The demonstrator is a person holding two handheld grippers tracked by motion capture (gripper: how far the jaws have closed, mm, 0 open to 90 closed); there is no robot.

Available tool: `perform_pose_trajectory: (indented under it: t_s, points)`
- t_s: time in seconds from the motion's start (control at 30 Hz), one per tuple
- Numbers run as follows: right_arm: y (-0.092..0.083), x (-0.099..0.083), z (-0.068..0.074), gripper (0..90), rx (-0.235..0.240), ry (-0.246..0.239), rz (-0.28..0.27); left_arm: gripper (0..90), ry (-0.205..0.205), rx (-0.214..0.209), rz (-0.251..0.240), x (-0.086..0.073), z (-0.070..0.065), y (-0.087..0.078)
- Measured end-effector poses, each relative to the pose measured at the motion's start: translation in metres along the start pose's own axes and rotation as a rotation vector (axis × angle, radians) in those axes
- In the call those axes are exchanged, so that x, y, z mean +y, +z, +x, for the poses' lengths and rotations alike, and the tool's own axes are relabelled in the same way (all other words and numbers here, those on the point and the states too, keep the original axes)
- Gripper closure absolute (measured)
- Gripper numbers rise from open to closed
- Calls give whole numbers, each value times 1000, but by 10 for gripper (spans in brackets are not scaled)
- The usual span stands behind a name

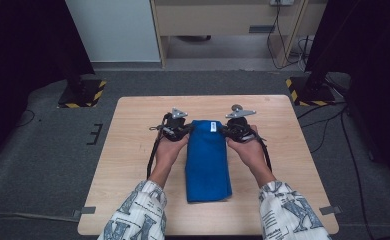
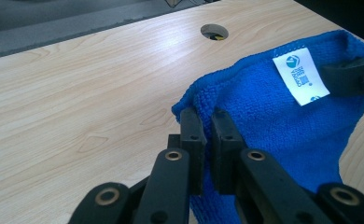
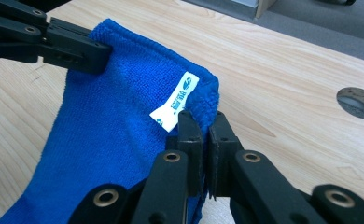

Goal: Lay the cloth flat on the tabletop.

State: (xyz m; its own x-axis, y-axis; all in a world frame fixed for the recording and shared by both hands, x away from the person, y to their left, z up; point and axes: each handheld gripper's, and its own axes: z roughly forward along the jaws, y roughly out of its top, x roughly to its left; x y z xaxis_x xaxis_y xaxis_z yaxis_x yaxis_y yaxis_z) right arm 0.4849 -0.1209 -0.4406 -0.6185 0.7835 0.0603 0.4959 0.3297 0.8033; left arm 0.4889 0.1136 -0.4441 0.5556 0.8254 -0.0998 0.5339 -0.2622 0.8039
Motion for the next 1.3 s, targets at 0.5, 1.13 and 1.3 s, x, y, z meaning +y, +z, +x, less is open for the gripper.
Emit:
perform_pose_trajectory:
  t_s: [0.5,1.13,1.3]
  points:
    - [-9,6,-7,864,-12,5,-12,853,10,-1,-10,13,-6,1]
    - [-7,9,-10,863,-12,5,-19,853,-8,-10,-26,13,-1,4]
    - [-8,9,-10,863,-6,6,-26,853,-5,-15,-33,13,-1,2]
